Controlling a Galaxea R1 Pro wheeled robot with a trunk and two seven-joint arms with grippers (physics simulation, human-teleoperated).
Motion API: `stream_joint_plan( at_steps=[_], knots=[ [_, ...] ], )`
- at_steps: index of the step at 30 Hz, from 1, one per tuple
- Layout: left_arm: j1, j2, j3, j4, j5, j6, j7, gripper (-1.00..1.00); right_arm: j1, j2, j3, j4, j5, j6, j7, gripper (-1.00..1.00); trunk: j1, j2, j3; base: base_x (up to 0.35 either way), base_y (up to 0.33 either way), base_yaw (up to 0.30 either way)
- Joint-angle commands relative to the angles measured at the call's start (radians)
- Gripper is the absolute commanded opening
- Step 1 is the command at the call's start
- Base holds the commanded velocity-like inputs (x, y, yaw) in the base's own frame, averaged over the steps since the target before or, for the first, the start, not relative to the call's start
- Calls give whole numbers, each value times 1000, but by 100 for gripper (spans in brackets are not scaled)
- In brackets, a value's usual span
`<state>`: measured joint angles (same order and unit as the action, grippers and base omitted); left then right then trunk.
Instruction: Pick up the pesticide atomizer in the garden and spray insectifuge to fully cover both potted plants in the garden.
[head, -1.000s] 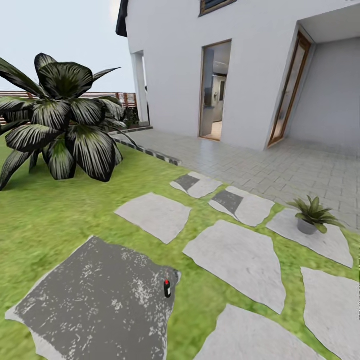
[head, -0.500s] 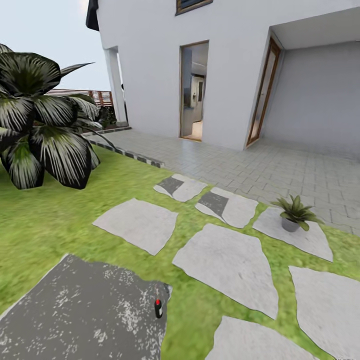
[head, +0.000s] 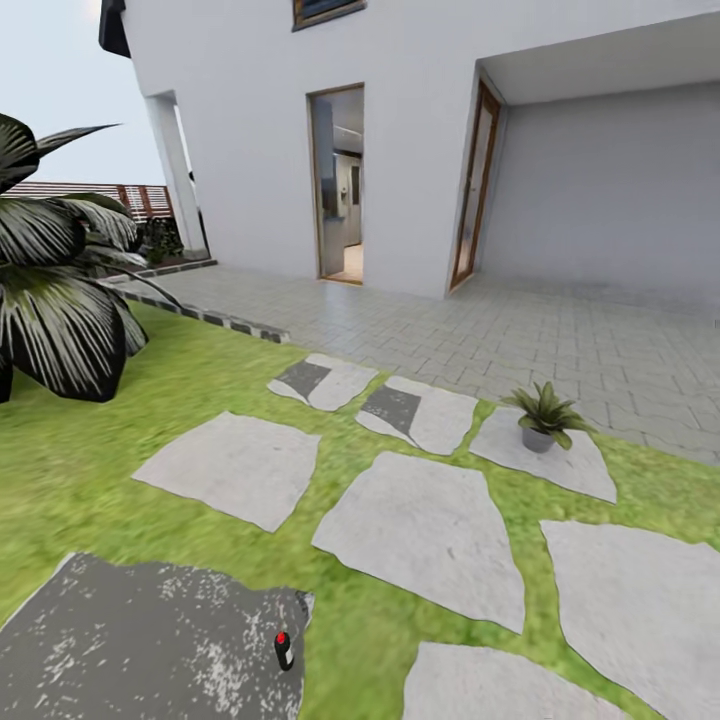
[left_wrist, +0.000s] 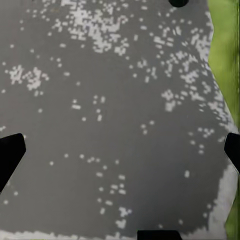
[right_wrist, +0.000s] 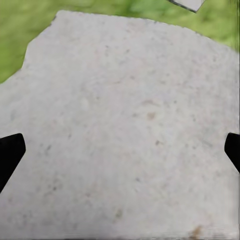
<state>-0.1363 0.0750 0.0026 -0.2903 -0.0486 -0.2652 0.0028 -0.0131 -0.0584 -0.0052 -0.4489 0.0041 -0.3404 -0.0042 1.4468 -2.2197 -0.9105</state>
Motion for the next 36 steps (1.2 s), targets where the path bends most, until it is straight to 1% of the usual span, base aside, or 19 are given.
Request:
stream_joint_plan(
  at_steps=[1,8,13,15,16,17,18,20,22,23,25,28,30,31,36],
  knots=[
    [0,0,0,0,-5,-3,0,100,-1,0,-1,1,0,-3,0,100,0,0,-1,7,0,-263],
    [0,1,0,0,-5,-3,0,100,-1,0,0,2,0,-3,0,100,0,0,-1,-63,1,-263],
    [-5,-1,-1,-13,-4,-3,0,100,-1,0,-1,3,1,-3,0,100,0,0,0,-287,61,-263],
    [-18,-5,-1,-18,-3,4,1,100,-1,0,-1,-5,0,-3,0,100,0,0,1,-318,76,-140],
    [-36,-8,-1,-20,-3,8,1,100,-1,0,0,-13,-1,-3,0,100,0,0,1,-300,72,-70],
    [-67,-10,-1,-20,-3,13,2,100,-1,0,0,-25,0,-3,0,100,0,0,1,-209,50,-45],
    [-110,-11,-1,-16,-3,19,2,100,-2,0,0,-49,0,-3,0,100,0,0,1,-134,32,-29],
    [-193,-10,-1,-7,-3,43,3,100,-11,0,1,-123,0,-2,1,100,0,0,1,-70,17,-15],
    [-257,-11,-1,-4,-1,82,3,100,-29,0,1,-208,1,-1,1,100,0,0,1,-29,7,-6],
    [-269,-12,-1,-5,-1,92,3,100,-35,0,1,-227,1,0,1,100,0,0,1,-18,4,-4],
    [-305,-17,-1,-10,-1,125,3,100,-68,0,1,-280,1,2,2,100,0,0,1,-9,2,-2],
    [-331,-22,-1,-13,0,139,3,100,-110,0,1,-301,2,5,5,100,0,0,1,-4,1,-1],
    [-347,-29,0,-15,1,142,3,100,-156,0,1,-309,3,6,6,100,0,0,1,-2,0,0],
    [-353,-36,1,-19,4,141,3,100,-180,-1,1,-315,2,5,8,100,0,0,1,0,0,0],
    [-350,-56,4,-21,11,136,2,100,-204,-5,3,-316,2,3,7,100,0,0,1,0,0,0]
  ],
)
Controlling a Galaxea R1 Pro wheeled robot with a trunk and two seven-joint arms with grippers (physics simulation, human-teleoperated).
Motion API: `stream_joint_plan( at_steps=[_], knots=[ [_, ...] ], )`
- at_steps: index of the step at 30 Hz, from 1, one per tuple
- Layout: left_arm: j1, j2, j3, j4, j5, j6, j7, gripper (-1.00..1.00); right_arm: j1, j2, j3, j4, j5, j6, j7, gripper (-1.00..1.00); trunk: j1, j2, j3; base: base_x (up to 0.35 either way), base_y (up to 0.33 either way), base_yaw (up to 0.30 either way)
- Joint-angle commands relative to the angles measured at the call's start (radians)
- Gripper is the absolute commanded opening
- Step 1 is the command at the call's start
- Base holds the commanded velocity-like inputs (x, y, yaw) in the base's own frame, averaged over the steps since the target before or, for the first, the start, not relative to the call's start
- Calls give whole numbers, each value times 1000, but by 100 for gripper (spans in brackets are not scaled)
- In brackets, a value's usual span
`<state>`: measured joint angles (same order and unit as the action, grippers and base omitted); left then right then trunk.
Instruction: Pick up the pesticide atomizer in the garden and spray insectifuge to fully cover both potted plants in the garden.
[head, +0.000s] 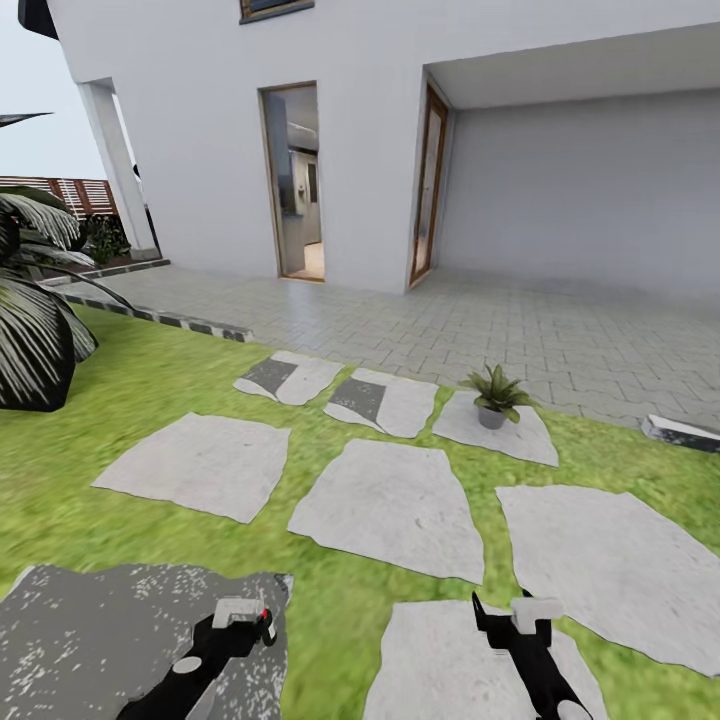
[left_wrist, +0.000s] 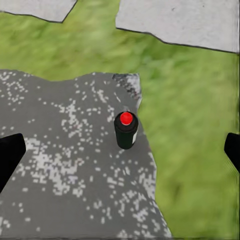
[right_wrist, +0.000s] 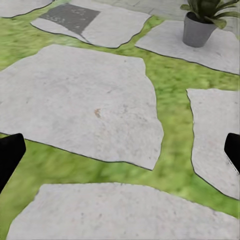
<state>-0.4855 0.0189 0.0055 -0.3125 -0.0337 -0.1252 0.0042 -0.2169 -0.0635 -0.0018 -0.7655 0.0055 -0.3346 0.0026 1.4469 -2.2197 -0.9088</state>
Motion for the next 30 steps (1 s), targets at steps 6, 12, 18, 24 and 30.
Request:
stream_joint_plan(
  at_steps=[6,12,18,24,30],
  knots=[
    [4,1,2,1,-2,-8,1,100,-1,-3,0,3,1,-3,0,100,0,0,-1,1,-7,0],
    [4,2,2,1,12,-17,0,100,-1,-6,2,4,1,-4,0,100,0,0,-1,85,-224,0],
    [4,1,2,1,14,-19,0,100,-1,-6,2,5,1,-4,0,100,0,0,-1,170,-154,-11],
    [4,1,1,0,14,-20,0,100,-1,-6,2,6,1,-4,0,100,0,0,-1,31,-14,-191],
    [4,2,2,0,14,-19,0,100,-1,-6,2,11,1,-4,-1,100,0,0,-1,2,13,-41]
  ],
)
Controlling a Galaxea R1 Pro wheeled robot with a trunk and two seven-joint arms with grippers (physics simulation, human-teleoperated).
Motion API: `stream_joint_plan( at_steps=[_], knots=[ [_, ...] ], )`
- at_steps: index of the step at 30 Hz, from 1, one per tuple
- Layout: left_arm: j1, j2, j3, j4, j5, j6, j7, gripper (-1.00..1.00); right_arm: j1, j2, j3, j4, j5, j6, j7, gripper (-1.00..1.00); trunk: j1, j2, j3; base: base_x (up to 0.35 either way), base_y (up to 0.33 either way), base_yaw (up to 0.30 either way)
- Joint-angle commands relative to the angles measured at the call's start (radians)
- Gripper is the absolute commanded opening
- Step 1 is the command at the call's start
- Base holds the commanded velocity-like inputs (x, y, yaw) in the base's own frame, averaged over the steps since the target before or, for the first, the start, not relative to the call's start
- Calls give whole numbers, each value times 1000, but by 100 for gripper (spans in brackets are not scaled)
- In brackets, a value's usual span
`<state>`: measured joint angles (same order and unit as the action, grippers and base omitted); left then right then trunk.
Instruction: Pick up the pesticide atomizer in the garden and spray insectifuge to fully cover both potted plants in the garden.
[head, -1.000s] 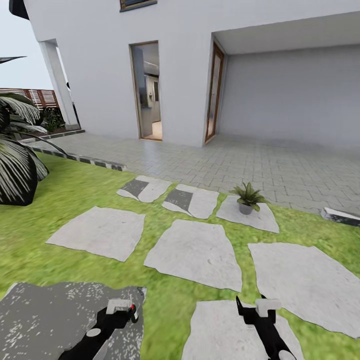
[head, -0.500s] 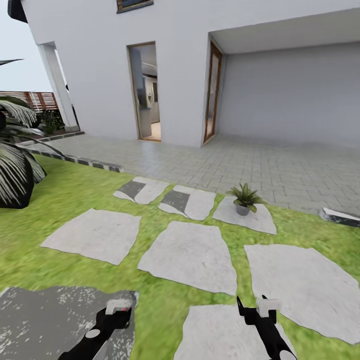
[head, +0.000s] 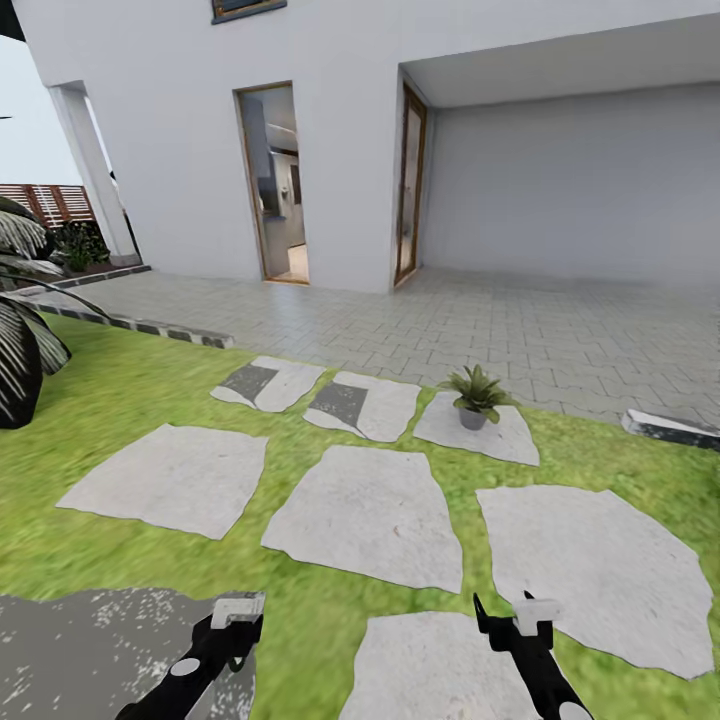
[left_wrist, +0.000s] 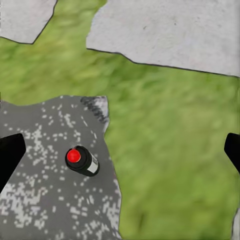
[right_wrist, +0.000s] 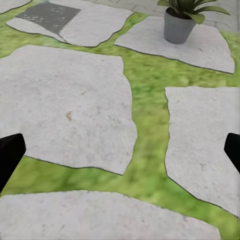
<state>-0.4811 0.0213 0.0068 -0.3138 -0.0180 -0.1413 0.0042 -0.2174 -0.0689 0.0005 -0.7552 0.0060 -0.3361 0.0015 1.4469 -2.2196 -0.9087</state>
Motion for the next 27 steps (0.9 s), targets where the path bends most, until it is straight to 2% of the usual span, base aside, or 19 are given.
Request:
stream_joint_plan(
  at_steps=[1,15,22,27],
  knots=[
    [-1,0,1,1,-2,-4,0,100,0,0,0,1,1,-3,0,100,0,0,-1,1,65,-11],
    [-1,0,2,1,-2,-3,0,100,0,0,0,4,0,-3,0,100,0,0,-1,0,202,-10],
    [-1,0,2,1,-2,-3,0,100,0,0,0,4,0,-3,0,100,0,0,-1,1,38,-225],
    [-1,0,2,1,-2,-3,0,100,0,0,0,4,0,-3,0,100,0,0,-1,89,174,-279]
  ],
)
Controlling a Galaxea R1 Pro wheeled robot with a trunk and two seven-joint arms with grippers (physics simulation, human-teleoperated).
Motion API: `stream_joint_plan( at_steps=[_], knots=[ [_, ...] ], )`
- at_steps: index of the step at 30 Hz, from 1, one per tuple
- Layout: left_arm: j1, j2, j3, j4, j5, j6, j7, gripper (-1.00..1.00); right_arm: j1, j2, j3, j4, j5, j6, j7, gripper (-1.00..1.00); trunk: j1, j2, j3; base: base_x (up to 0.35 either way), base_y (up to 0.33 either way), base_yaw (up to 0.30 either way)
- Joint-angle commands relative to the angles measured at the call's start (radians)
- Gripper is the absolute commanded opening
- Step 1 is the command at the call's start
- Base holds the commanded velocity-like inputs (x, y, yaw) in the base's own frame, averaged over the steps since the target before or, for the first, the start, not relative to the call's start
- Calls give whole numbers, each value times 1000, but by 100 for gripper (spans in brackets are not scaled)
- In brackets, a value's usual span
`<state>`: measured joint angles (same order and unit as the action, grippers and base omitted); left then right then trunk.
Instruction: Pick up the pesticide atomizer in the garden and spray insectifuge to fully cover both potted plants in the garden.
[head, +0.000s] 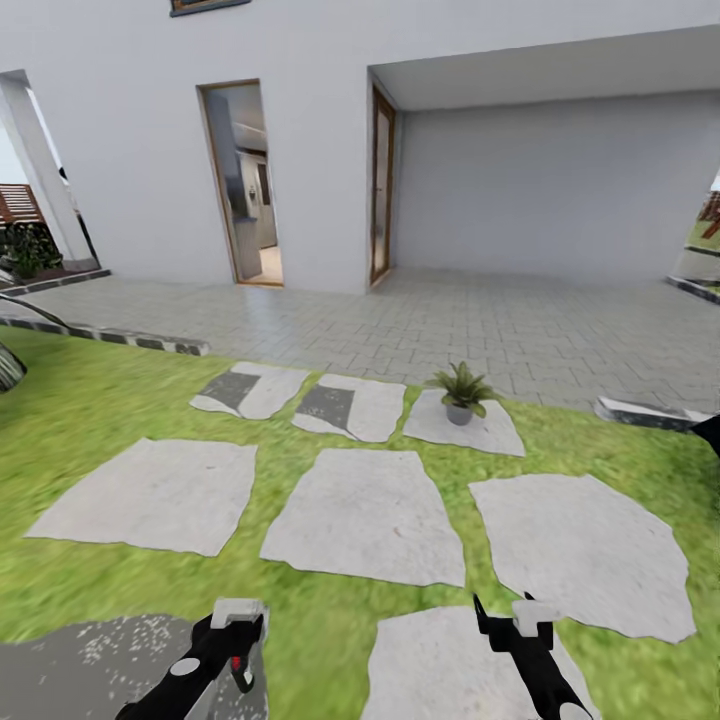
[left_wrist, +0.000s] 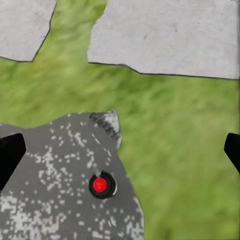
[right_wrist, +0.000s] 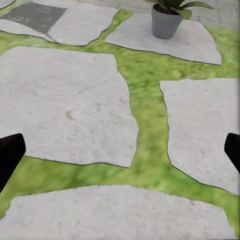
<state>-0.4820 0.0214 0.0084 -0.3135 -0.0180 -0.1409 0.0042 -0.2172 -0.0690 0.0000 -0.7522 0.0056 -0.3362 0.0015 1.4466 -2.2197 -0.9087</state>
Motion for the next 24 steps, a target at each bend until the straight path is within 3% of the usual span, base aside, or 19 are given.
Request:
stream_joint_plan(
  at_steps=[1,7,24],
  knots=[
    [0,0,1,1,-2,-4,0,100,-1,0,0,1,1,-3,0,100,0,0,-1,157,236,-172],
    [0,0,0,-1,-2,-4,0,100,-1,0,0,1,1,-3,0,100,0,0,-1,113,156,-67],
    [0,0,-1,-2,-2,-22,0,100,-1,0,0,2,1,-3,0,100,0,0,-9,5,7,-3]
  ],
)
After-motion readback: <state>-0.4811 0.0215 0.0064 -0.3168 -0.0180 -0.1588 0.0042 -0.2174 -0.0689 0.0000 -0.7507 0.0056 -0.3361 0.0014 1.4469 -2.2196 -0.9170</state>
